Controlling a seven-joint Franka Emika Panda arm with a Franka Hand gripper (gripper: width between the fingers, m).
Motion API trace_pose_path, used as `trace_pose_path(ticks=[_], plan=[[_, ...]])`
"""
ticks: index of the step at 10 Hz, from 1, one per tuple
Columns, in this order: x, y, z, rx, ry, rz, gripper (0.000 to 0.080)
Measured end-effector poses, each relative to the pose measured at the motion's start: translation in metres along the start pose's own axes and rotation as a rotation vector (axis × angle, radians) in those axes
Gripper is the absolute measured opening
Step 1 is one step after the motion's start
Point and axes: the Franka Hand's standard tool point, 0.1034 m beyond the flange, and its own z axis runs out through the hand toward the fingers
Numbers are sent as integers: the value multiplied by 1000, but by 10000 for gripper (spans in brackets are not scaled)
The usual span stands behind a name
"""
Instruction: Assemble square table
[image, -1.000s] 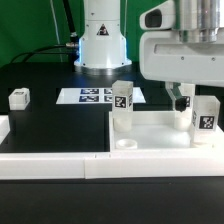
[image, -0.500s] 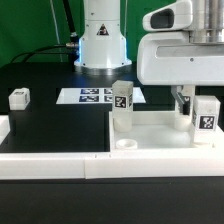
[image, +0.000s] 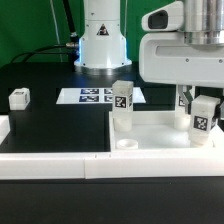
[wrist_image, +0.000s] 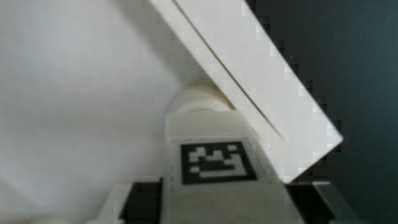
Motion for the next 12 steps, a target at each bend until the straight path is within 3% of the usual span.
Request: trace_pose_path(ticks=[3, 5, 6, 7, 8, 9, 10, 12], plan=[[3, -2, 1, 25, -42, 489, 293], [2, -2, 2, 28, -46, 666, 293], [2, -2, 2, 28, -44, 646, 366], [2, -2, 2, 28, -44, 628, 366], [1, -3, 2, 28, -43, 619, 548], [3, -7, 2, 55, -3, 393, 548], [3, -6, 5, 81, 26, 194, 630], [4, -5, 5, 73, 26, 136, 644]])
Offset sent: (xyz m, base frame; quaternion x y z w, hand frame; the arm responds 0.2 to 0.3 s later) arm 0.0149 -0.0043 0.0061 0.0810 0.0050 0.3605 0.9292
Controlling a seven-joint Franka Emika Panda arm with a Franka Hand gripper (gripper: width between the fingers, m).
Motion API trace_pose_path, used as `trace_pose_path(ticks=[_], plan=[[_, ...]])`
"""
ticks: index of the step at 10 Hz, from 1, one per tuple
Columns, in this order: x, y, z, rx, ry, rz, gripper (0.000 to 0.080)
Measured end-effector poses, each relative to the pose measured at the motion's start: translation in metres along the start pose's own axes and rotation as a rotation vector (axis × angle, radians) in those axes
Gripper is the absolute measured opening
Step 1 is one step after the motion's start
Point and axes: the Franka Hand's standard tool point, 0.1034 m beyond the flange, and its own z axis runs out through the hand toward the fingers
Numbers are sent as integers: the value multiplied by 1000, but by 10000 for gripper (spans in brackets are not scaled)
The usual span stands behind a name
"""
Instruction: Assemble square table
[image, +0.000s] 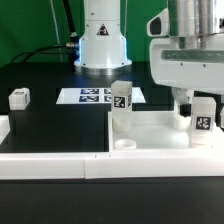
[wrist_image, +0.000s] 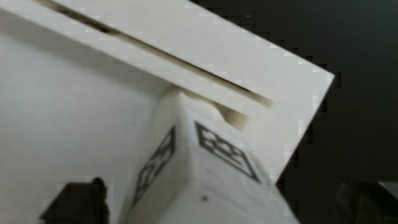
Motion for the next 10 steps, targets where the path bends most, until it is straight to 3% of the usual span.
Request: trace_pose_path(ticks=[2, 3, 5, 8, 10], plan=[[0, 0, 0, -6, 4, -204, 649], [-3, -3, -4, -46, 14, -471, 649], [1, -6, -3, -24, 24, -868, 649], [3, -3, -1, -23, 30, -866, 638], [4, -3, -1, -24, 30, -864, 285]])
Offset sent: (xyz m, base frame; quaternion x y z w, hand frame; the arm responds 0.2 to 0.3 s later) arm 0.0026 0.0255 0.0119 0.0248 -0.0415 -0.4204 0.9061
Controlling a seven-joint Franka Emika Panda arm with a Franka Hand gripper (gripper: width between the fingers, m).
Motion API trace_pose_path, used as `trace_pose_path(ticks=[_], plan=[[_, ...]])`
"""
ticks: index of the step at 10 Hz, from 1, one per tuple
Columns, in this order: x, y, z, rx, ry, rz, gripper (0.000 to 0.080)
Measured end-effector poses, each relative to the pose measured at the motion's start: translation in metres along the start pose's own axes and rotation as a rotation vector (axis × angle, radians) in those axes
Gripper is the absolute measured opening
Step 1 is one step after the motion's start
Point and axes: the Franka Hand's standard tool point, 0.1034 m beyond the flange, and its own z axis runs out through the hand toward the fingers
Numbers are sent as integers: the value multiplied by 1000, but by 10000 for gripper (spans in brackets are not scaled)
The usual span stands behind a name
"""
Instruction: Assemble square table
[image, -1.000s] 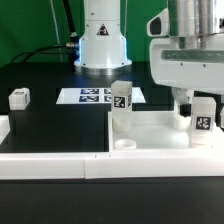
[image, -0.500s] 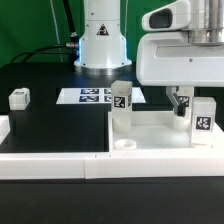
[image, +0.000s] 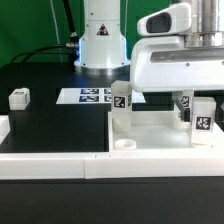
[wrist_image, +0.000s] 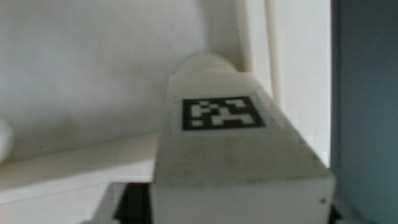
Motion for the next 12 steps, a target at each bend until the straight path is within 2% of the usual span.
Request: trace_pose_path(ticks=[3, 5, 7, 9, 10, 11, 12], plan=[[-1, 2, 1, -4, -11, 283, 288], [-1, 5, 2, -59, -76, 694, 288], [-2, 10, 2, -97, -89, 1134, 289], [-5, 14, 2, -89, -95, 1416, 290], [-8, 10, 2, -104, -89, 1563, 290], [-8, 10, 2, -105, -89, 1548, 290], [-8, 11, 2, -104, -90, 1520, 373]])
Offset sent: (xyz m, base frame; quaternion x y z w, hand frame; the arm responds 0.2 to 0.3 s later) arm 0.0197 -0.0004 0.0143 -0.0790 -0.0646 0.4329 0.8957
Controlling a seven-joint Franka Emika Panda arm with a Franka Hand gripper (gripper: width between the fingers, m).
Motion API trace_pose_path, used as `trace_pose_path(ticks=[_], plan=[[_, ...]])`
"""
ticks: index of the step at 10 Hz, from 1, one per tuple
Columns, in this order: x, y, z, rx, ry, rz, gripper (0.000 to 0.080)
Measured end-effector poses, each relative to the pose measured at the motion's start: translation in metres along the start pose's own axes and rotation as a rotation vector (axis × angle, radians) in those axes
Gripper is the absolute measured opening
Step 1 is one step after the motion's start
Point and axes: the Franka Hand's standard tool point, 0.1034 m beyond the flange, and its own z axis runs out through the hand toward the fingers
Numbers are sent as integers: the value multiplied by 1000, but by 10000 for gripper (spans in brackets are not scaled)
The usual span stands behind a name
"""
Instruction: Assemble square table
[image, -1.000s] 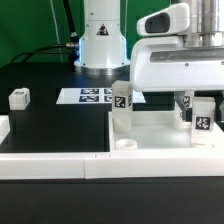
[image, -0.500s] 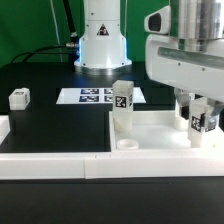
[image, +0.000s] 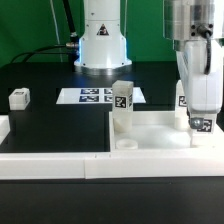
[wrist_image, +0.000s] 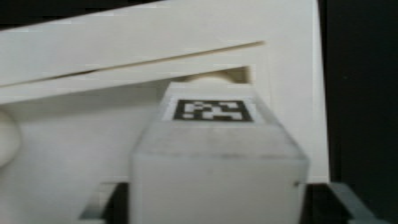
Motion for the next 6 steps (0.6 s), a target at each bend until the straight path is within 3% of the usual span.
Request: trace_pose_path(ticks=[1, 2, 3, 4, 6], plan=[[-1, 1, 0, -1, 0, -5, 511], [-6, 4, 0, -13, 15, -195, 511], [-16, 8, -1, -15, 10, -375, 624], [-18, 8, -1, -4, 9, -557, 642], [-15, 8, 0, -7, 14, -682, 647]])
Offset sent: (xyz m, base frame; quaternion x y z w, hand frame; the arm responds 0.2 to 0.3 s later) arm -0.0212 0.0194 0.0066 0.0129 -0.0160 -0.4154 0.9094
